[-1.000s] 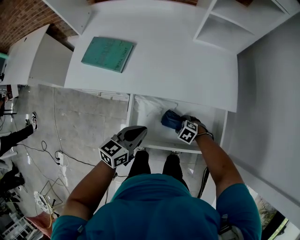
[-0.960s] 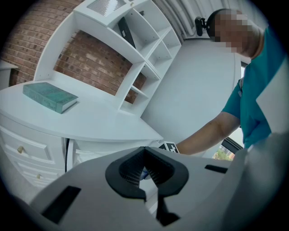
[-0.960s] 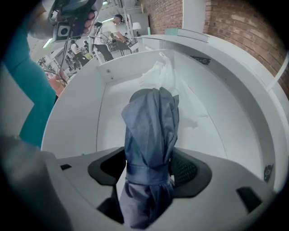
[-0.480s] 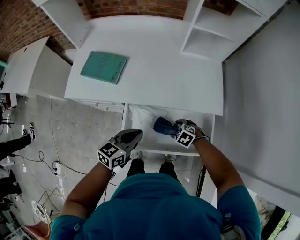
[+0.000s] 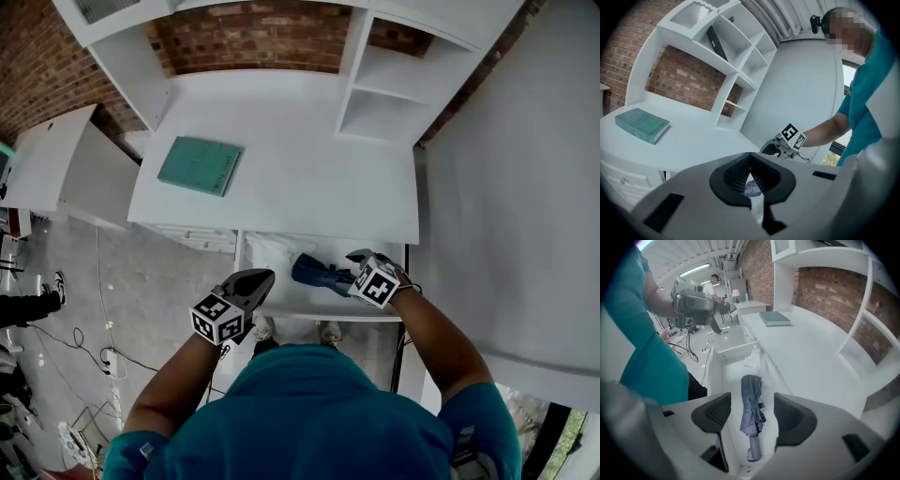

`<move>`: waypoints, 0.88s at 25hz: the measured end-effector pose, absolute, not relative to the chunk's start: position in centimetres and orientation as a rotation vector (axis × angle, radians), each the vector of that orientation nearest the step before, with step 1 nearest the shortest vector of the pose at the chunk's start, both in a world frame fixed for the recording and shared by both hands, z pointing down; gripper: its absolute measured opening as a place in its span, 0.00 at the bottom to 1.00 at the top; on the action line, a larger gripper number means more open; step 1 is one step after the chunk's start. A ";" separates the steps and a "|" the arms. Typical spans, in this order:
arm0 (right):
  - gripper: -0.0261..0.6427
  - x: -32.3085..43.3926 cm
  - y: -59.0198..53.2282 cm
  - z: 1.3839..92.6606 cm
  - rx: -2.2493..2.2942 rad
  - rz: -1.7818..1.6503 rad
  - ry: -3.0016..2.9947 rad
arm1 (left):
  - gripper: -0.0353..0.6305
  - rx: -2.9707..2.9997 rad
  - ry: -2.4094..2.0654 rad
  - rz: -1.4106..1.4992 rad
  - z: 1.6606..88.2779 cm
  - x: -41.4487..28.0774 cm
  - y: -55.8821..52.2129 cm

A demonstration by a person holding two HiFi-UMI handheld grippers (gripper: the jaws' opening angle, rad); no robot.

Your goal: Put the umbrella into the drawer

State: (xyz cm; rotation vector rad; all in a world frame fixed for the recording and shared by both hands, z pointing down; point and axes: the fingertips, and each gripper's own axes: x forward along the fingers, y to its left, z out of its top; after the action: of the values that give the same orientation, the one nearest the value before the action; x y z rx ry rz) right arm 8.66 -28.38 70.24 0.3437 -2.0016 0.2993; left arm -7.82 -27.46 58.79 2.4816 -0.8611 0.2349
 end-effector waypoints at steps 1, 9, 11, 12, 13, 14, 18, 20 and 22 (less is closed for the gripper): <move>0.45 8.9 -28.5 69.3 0.362 0.303 -2.018 | 0.07 2.484 -0.863 0.231 58.5 -7.7 -27.5; 0.45 11.3 -29.1 62.3 0.525 0.334 -2.186 | 0.07 2.507 -0.892 0.206 56.0 -7.4 -27.4; 0.45 11.9 -29.1 60.8 0.575 0.372 -2.233 | 0.07 2.514 -0.901 0.205 55.2 -7.4 -27.5; 0.45 12.3 -29.2 60.1 0.601 0.387 -2.254 | 0.07 2.516 -0.907 0.207 54.9 -7.5 -27.6; 0.45 12.6 -29.1 59.4 0.626 0.399 -2.273 | 0.07 2.518 -0.913 0.209 54.6 -7.5 -27.6; 0.45 13.0 -29.1 58.8 0.649 0.408 -2.293 | 0.07 2.520 -0.920 0.209 54.3 -7.5 -27.6; 0.45 14.0 -29.1 56.4 0.733 0.432 -2.377 | 0.07 2.530 -0.932 0.188 53.1 -7.5 -27.6; 0.43 14.2 -28.8 55.5 0.770 0.444 -2.423 | 0.07 2.533 -0.932 0.181 52.8 -7.4 -27.5; 0.36 14.5 -28.4 54.8 0.806 0.455 -2.464 | 0.07 2.533 -0.933 0.178 52.7 -7.5 -27.3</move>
State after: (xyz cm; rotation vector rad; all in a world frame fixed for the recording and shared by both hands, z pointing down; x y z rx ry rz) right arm 14.45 -28.45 54.79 0.8057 -2.4640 0.4550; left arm -7.51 -27.33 52.68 2.5330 -0.9326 0.1783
